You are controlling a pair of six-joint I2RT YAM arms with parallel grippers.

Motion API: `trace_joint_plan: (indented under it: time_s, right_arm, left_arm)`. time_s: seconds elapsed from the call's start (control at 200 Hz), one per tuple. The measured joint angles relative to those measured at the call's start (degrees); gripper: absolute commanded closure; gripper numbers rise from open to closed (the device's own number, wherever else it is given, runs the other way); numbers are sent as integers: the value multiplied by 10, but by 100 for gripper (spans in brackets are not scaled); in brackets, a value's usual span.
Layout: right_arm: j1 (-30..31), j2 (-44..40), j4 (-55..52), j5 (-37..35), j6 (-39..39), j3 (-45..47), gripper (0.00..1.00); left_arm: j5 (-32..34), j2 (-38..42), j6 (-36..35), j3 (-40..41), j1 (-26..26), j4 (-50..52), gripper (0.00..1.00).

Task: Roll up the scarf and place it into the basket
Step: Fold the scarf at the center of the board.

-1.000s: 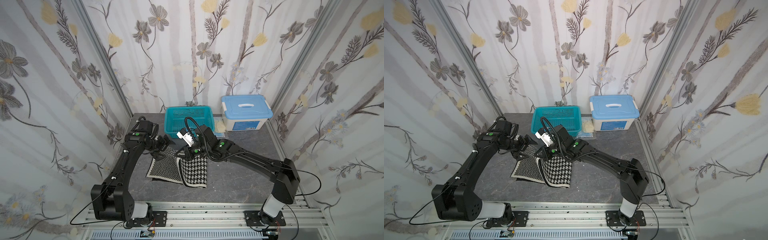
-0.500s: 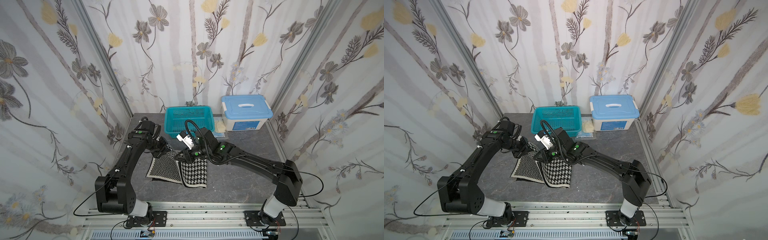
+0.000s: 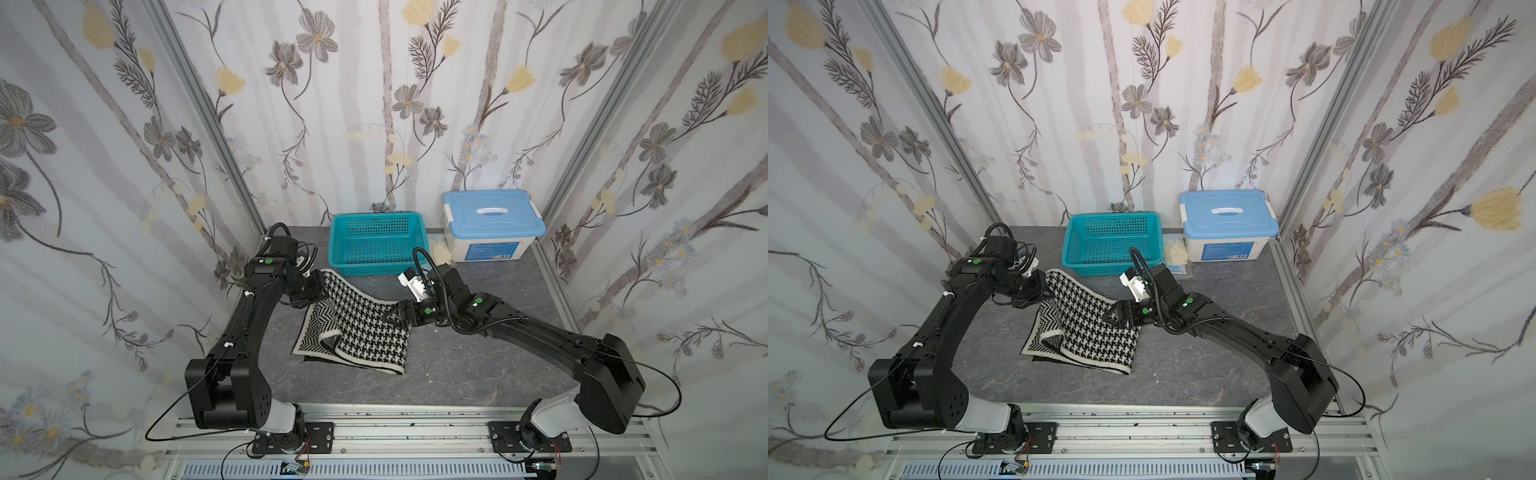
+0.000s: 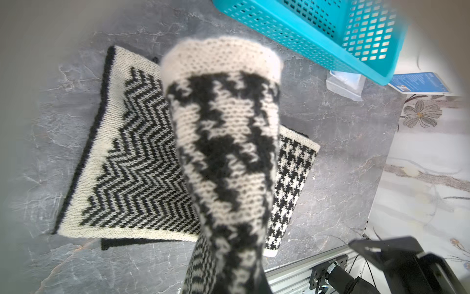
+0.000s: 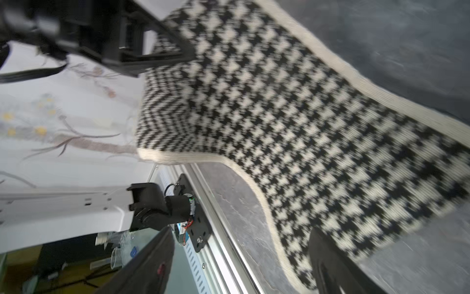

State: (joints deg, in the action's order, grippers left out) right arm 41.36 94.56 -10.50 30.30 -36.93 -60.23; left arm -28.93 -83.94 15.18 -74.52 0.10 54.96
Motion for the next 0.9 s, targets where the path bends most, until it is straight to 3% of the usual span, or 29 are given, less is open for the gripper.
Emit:
trace_joint_plan:
  time_s: [0.165,0.39,0.899]
  right_arm:
    - [-36,30,9,13,-26,10,16]
    - [-41,94,63,27,-83,25,16]
    - [-42,135,49,-7,-127,56,18]
  left_arm:
    - [-19,-49,-33,-10,26,-11,100]
    - [-23,-97,-78,-34,28,-5,100]
    - [-4,-89,-103,36,48,-3,100]
